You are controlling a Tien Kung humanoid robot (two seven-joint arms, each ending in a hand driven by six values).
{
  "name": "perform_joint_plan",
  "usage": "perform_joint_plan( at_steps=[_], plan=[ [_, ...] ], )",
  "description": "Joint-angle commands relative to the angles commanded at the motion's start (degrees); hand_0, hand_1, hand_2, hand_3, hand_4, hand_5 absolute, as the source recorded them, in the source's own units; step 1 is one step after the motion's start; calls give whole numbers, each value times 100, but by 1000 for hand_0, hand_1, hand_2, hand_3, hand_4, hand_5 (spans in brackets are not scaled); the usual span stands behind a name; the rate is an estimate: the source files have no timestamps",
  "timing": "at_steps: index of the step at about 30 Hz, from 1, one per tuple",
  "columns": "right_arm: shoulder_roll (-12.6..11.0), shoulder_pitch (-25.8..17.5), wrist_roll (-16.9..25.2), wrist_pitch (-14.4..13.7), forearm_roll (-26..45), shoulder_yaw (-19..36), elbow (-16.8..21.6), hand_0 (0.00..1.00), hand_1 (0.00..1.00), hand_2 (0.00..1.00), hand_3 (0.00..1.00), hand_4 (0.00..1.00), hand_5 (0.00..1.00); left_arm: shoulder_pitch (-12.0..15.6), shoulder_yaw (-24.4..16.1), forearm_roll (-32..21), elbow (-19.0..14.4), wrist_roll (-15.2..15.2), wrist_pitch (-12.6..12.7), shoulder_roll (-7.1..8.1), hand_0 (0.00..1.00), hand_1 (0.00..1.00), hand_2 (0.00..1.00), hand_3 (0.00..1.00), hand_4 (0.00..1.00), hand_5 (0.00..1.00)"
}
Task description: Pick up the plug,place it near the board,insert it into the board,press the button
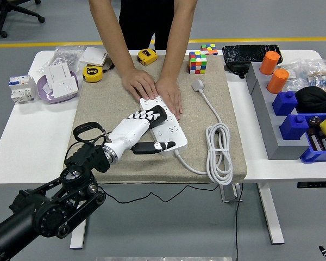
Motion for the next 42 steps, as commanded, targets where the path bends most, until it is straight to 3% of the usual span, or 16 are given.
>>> perform_joint_plan(
  at_steps=[15, 28, 42],
  plan=[
    [-4, -6, 4, -1, 16, -12, 0, 755, 741, 723, 776, 998, 926, -49, 173, -96, 22, -27, -40, 54, 998, 998, 990, 914, 998, 998],
    [-9, -24, 3, -1, 22, -19, 0, 753, 742, 724, 776, 998, 933, -156, 468, -266, 56, -75, -47, 187, 998, 998, 988, 914, 998, 998],
    [-22, 2, 0, -1, 2, 7, 0, 754, 743, 723, 776, 998, 939, -369, 400, -124, 244, -65, -48, 56, 998, 998, 989, 918, 998, 998]
  ],
)
